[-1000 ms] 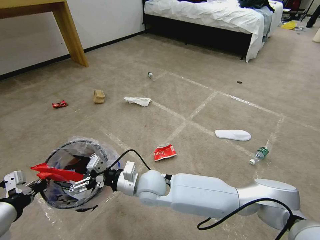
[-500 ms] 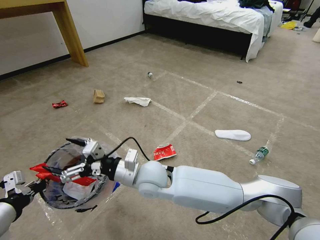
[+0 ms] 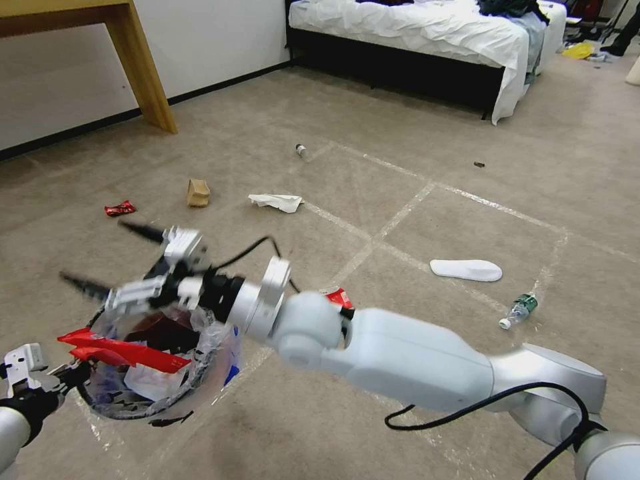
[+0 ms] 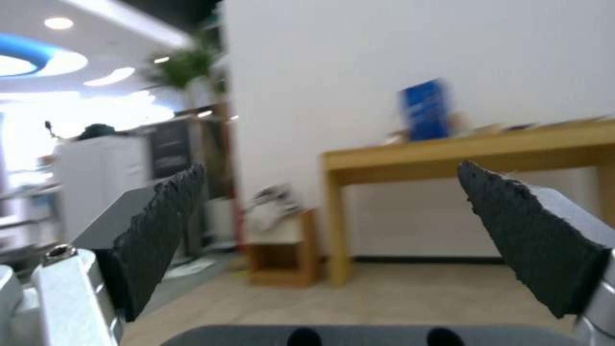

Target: Pick up the trash bin and place the garbage on the floor into it.

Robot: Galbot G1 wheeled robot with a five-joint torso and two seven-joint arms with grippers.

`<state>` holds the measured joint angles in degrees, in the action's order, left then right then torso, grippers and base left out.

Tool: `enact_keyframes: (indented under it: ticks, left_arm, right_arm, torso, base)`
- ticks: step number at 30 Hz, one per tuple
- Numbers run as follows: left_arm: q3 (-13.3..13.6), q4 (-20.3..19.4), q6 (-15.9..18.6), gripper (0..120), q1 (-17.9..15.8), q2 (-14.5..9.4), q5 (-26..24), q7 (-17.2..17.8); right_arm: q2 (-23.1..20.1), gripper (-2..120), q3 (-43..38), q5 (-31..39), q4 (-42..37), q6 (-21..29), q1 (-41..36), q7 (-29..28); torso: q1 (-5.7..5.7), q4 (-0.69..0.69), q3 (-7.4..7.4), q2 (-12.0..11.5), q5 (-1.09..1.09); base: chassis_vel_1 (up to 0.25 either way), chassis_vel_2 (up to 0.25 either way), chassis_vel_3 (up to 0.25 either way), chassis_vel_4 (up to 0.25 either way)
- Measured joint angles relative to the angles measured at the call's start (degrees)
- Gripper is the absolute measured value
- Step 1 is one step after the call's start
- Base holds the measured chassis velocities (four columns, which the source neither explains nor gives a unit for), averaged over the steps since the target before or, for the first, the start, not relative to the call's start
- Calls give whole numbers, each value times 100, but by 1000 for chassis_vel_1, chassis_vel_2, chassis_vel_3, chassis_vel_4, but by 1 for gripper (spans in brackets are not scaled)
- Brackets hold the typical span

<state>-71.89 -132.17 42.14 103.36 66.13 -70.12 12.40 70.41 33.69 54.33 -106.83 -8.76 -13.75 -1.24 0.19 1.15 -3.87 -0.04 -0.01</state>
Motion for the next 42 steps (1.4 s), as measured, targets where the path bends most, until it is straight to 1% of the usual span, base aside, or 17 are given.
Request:
enact_keyframes:
  ticks: [1,3,4,5,7,8,9,11,12,15,17,19,25,27,31,39,42]
  left_arm:
    - [-39,22,0,1,26,3,6,-2]
    - [-53,32,0,1,33,2,9,-4]
    - [-77,72,0,1,35,-1,15,-6]
    - [-77,72,0,1,35,-1,15,-6]
    - [-94,124,0,1,12,12,14,-19]
    - [-94,124,0,1,12,12,14,-19]
    - [-101,139,0,1,1,41,13,-24]
    - [-102,143,0,1,-5,52,13,-25]
    - [-105,147,1,1,-34,100,27,-27]
    - [-106,139,0,1,-65,149,31,-27]
    - [-106,104,1,1,-122,222,36,-13]
    - [-106,101,1,1,-133,235,43,-10]
    - [-106,120,1,1,-171,331,103,-3]
    - [-106,120,1,1,-171,331,103,-3]
    - [-128,140,1,1,-193,353,119,-10]
    - [-141,224,1,1,-253,330,120,-11]
    - [-130,253,0,1,-279,299,120,-18]
  right_arm:
    - [-247,100,-430,-13,-34,55,-122,-69]
    - [-377,100,-606,-23,-51,66,-189,-75]
    - [-709,100,-995,-76,-87,82,-371,-103]
    - [-709,100,-995,-76,-87,82,-371,-103]
    - [-1269,100,-1495,-231,-172,-7,-741,-156]
    - [-1269,100,-1495,-231,-172,-7,-741,-156]
    - [-1502,100,-1715,-345,-238,-95,-951,-179]
    - [-1604,100,-1820,-420,-268,-152,-1059,-182]
    - [-1823,100,-2152,-608,-349,-303,-1355,-198]
    - [-1954,100,-2467,-732,-437,-373,-1611,-215]
    - [-2069,100,-3137,-972,-596,-400,-2160,-293]
    - [-2076,100,-3263,-1053,-619,-402,-2278,-311]
    - [-1997,100,-4203,-1912,-768,-488,-3640,-523]
    - [-1997,100,-4203,-1912,-768,-488,-3640,-523]
    - [-1760,100,-4872,-2472,-1034,-483,-4466,-766]
    - [-1397,100,-5615,-2734,-1460,-321,-5293,-985]
    - [-1382,100,-5724,-2802,-1534,-319,-5421,-1005]
  torso:
    - [0,0,0,0,0]
    - [0,-1,0,0,1]
    - [0,0,0,0,1]
    - [0,0,0,0,1]
    - [0,4,-1,0,2]
    - [0,4,-1,0,2]
    - [0,5,0,0,2]
    - [0,3,0,0,3]
    - [1,2,0,0,2]
    - [1,1,0,0,1]
    - [1,3,0,0,2]
    - [1,2,0,0,2]
    - [1,1,0,0,1]
    - [1,1,0,0,1]
    - [0,2,1,0,0]
    - [0,2,0,0,0]
    - [0,1,1,0,-1]
  base:
    - [0,0,0,0]
    - [0,0,0,0]
    - [0,0,0,0]
    - [0,0,0,0]
    - [0,0,0,0]
    - [0,0,0,0]
    - [0,0,0,0]
    - [0,0,0,0]
    - [0,0,0,0]
    - [0,0,0,0]
    - [0,0,0,0]
    - [0,0,0,0]
    - [0,0,0,0]
    - [0,0,0,0]
    - [0,0,0,0]
    - [0,0,0,0]
    - [0,0,0,0]
